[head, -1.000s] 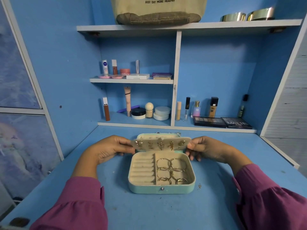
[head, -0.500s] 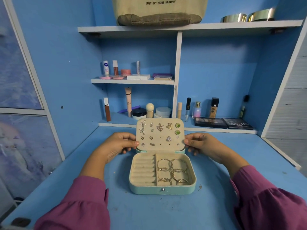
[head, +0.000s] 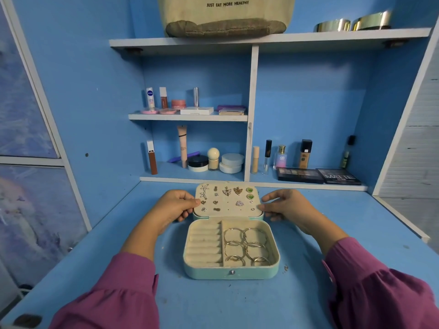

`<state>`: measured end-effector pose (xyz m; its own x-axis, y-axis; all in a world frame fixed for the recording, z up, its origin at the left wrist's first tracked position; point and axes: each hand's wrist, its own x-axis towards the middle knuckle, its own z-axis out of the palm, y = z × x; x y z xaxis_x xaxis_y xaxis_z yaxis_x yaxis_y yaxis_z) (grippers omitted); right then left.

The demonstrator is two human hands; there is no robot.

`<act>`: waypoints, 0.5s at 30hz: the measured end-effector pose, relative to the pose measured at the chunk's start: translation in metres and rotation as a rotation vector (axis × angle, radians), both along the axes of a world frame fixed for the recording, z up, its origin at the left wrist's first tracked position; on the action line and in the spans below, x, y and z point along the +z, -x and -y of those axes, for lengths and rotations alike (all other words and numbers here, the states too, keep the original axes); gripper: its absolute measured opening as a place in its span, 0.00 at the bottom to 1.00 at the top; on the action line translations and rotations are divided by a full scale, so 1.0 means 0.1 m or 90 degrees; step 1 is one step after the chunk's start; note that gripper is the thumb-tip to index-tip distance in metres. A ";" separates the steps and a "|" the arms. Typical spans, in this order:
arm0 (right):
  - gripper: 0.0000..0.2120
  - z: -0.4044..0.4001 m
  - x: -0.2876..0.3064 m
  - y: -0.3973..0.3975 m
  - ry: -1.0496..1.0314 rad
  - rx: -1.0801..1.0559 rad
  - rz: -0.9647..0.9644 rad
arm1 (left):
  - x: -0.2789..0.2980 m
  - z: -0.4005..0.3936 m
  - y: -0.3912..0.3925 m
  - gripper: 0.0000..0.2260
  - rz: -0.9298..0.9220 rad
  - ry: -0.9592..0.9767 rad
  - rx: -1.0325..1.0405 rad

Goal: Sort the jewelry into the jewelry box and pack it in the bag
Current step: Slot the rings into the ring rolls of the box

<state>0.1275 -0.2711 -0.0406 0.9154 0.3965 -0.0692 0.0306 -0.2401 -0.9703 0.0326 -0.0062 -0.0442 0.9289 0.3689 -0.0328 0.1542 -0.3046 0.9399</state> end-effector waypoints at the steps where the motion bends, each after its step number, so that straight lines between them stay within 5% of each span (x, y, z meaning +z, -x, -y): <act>1: 0.12 0.00 0.01 0.01 0.005 0.000 -0.010 | 0.01 0.00 0.00 0.04 -0.003 -0.003 0.003; 15: 0.07 -0.15 0.00 0.11 -0.079 0.011 -0.062 | 0.00 -0.04 -0.04 0.08 -0.027 -0.028 0.115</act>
<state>0.1168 -0.2561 -0.0405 0.8994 0.4238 -0.1072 -0.0623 -0.1184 -0.9910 0.0363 -0.0021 -0.0442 0.8455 0.5315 -0.0513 0.2499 -0.3089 0.9177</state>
